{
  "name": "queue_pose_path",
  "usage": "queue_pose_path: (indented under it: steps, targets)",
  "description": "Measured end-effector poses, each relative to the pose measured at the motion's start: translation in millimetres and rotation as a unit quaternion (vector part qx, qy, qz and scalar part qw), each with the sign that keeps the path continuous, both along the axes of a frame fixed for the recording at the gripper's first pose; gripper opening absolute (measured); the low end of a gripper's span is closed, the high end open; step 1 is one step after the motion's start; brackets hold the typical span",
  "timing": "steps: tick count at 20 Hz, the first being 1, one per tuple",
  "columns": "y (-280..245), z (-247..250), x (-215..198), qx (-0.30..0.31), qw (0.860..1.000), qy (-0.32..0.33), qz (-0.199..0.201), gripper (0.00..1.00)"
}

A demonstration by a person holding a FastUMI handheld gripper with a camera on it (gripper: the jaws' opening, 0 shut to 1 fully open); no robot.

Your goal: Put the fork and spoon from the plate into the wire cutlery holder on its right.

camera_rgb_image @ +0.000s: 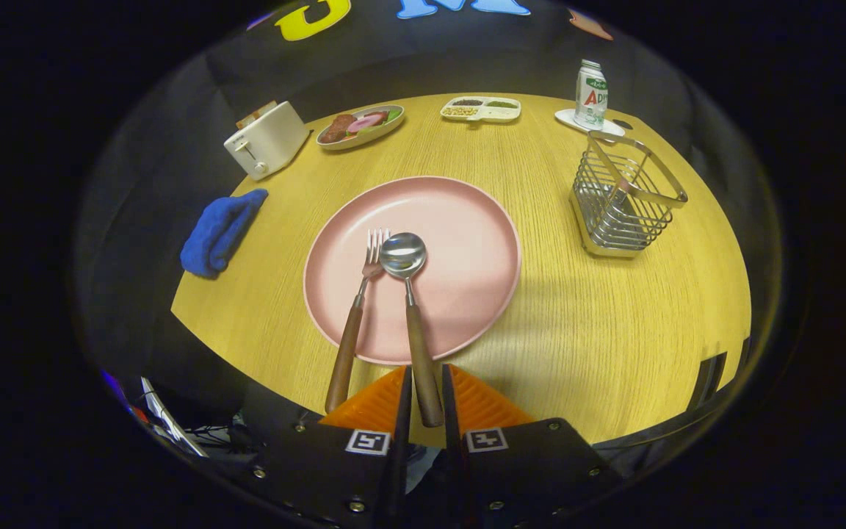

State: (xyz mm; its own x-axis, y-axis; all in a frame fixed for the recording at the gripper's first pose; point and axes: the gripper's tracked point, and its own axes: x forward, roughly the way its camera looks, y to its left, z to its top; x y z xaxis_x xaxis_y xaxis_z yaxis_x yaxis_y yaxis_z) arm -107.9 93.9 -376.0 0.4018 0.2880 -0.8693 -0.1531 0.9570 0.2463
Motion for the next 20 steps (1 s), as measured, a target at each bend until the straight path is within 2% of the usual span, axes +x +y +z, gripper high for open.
queue_pose_path:
  steps: [1, 2, 8, 9, 10, 14, 20]
  targets:
    - [-3.4, -1.3, 4.2, -0.012, 1.000, -0.007, -0.012, 0.23]
    - [-6.4, 1.2, 2.6, -0.015, 1.000, -0.005, -0.004, 0.10]
    - [2.2, 18.1, 11.1, 0.034, 0.999, -0.025, -0.028, 0.10]
    - [1.4, 17.6, 18.4, 0.037, 0.998, -0.039, -0.043, 0.10]
    - [-6.9, 25.8, 18.5, 0.035, 0.997, -0.044, -0.049, 0.01]
    - [-19.2, 29.6, 29.2, 0.027, 0.996, -0.056, -0.068, 0.01]
    - [-25.9, 74.4, 61.6, 0.045, 0.990, -0.101, -0.083, 0.01]
